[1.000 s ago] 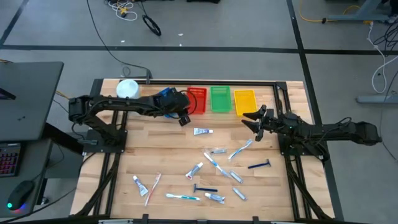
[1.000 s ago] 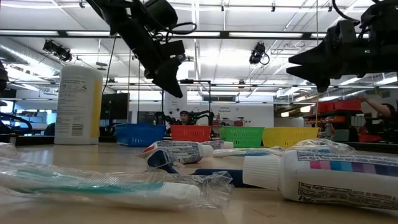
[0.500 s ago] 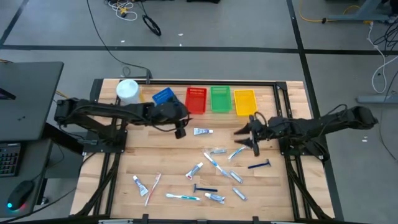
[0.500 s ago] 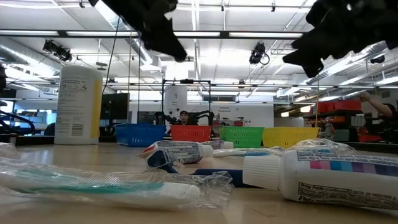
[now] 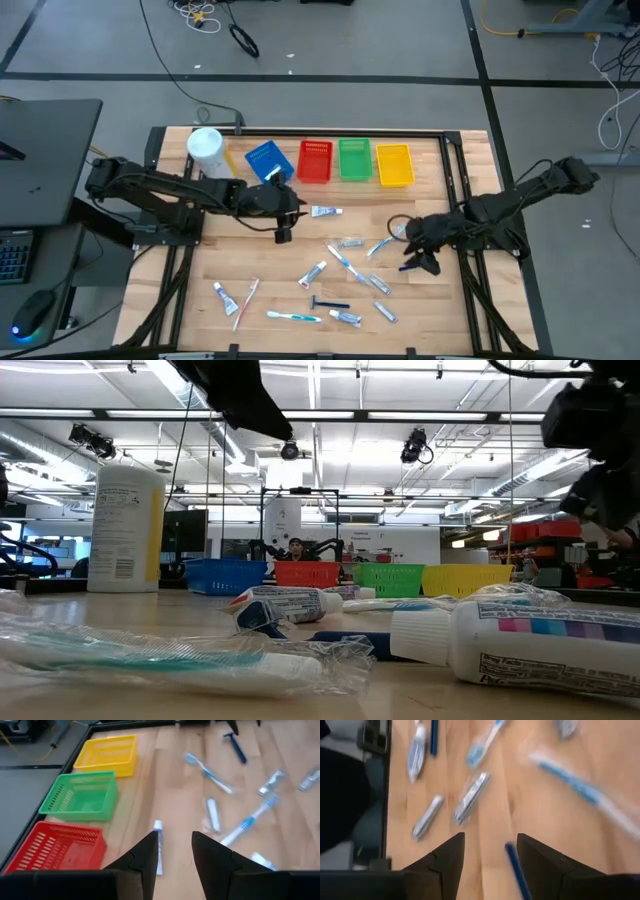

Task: Pick & Place Travel size toiletries
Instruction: Put the blue razor into the red basket

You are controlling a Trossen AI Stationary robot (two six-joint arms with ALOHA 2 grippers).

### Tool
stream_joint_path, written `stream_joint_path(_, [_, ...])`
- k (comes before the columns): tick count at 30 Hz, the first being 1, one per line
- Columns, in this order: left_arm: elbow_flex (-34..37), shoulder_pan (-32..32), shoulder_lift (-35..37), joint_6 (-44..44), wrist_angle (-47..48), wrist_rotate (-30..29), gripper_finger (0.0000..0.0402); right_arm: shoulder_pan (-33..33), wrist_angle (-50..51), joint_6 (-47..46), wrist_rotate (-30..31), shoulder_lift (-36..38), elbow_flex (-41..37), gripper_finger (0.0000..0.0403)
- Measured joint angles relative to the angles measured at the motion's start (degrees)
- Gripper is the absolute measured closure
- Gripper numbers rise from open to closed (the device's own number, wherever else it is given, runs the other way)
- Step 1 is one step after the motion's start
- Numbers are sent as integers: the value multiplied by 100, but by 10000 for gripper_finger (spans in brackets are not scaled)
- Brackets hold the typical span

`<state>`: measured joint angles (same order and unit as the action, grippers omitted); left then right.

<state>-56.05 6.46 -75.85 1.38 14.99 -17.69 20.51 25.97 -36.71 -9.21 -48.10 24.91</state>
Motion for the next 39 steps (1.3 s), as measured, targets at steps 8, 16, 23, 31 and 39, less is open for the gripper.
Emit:
stream_joint_path(8, [106,5,590,-189,151,-31,275,710,486,-117,119,-537,0,215])
stream_joint_path(16, [1235,-6,1456,-216,-588,-14,275,1026,806,-142,567,-1168,2,226])
stream_joint_path(23, [2148,-13,2184,-204,-1641,57,275,1158,740,56,614,-1783,4,226])
stream_joint_path(31, [2282,-17,2467,-199,-1720,85,275,1277,722,339,888,-2223,38,241])
stream_joint_path(39, [2275,-17,2465,-170,-1733,89,275,1388,774,463,1203,-2224,19,322])
